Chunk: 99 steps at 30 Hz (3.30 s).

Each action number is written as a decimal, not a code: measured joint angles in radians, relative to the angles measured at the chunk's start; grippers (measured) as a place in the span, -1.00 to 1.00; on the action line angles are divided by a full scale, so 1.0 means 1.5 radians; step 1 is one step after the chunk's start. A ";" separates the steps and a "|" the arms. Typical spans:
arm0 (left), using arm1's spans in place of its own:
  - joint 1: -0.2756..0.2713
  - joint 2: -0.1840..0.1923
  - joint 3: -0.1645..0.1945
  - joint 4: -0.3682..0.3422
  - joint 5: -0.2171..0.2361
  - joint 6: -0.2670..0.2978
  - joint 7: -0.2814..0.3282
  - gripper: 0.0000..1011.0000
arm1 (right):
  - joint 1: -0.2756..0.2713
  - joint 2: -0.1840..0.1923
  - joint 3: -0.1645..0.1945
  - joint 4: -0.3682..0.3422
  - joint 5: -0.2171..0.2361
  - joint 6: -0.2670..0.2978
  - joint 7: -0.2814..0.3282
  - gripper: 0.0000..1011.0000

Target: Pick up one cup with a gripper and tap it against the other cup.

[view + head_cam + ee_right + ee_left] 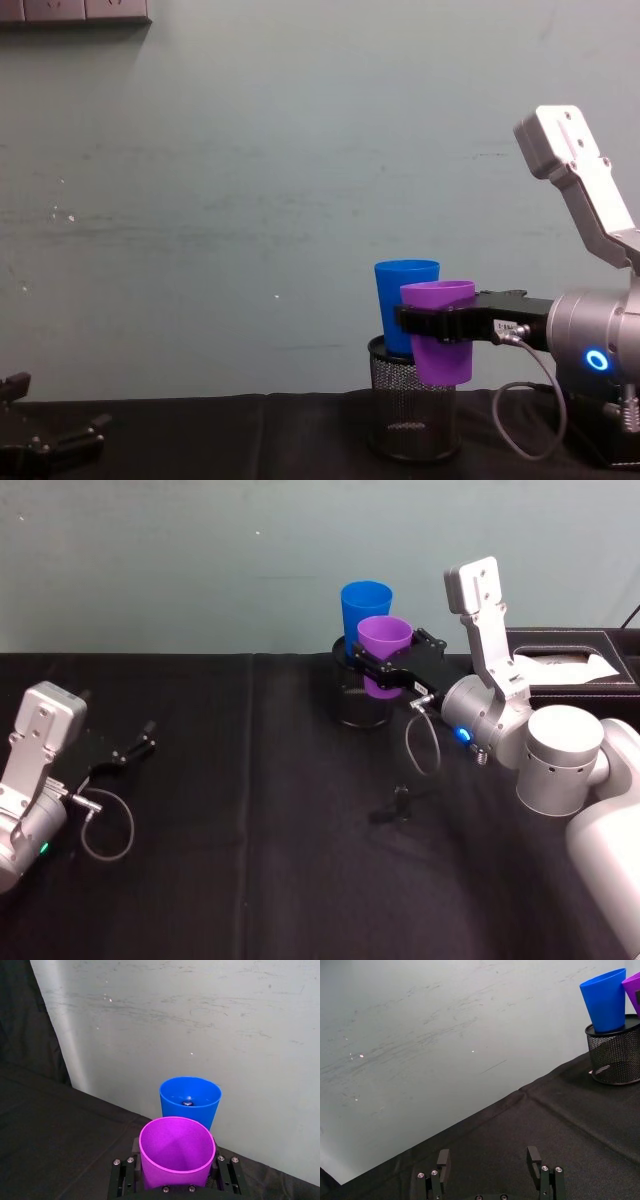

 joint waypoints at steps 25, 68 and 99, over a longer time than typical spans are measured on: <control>0.000 0.000 0.000 0.000 0.000 0.000 0.000 0.98 | 0.000 0.000 0.000 0.000 0.000 0.000 0.000 0.46; 0.000 0.000 0.000 0.000 0.000 0.000 0.000 0.98 | 0.000 0.000 0.000 0.000 0.000 0.000 0.000 0.46; 0.000 0.000 0.000 0.000 0.000 0.000 0.000 0.98 | 0.000 0.000 0.000 0.000 0.000 0.000 0.000 0.46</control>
